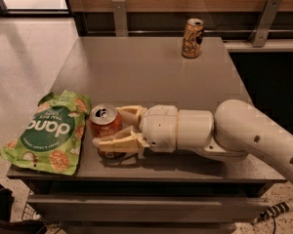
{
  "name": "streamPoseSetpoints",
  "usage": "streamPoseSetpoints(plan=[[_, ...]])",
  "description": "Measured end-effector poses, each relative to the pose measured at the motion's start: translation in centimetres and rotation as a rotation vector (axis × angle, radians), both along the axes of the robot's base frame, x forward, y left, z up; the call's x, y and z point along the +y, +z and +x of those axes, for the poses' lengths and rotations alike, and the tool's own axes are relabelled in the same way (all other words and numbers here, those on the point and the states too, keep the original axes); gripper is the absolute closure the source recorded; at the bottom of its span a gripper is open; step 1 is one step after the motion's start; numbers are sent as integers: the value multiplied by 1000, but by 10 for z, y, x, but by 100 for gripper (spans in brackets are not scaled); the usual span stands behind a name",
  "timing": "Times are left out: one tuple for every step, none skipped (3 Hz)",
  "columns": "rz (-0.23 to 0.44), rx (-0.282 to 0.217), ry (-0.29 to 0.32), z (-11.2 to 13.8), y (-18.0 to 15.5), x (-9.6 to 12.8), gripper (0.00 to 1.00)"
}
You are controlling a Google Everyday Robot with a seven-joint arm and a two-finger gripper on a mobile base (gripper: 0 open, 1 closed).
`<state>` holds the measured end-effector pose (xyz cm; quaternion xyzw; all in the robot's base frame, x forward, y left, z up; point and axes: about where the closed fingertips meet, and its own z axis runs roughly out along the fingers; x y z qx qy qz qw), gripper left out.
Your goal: Move coke can near green rice chip bag
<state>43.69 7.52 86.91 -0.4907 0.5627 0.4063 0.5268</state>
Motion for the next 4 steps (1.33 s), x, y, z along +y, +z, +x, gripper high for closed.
streamPoseSetpoints(plan=[[0, 0, 0, 0, 0, 0, 42], [-1, -1, 4, -1, 0, 2, 18], [-2, -2, 8, -2, 1, 4, 0], [-2, -2, 8, -2, 1, 4, 0]])
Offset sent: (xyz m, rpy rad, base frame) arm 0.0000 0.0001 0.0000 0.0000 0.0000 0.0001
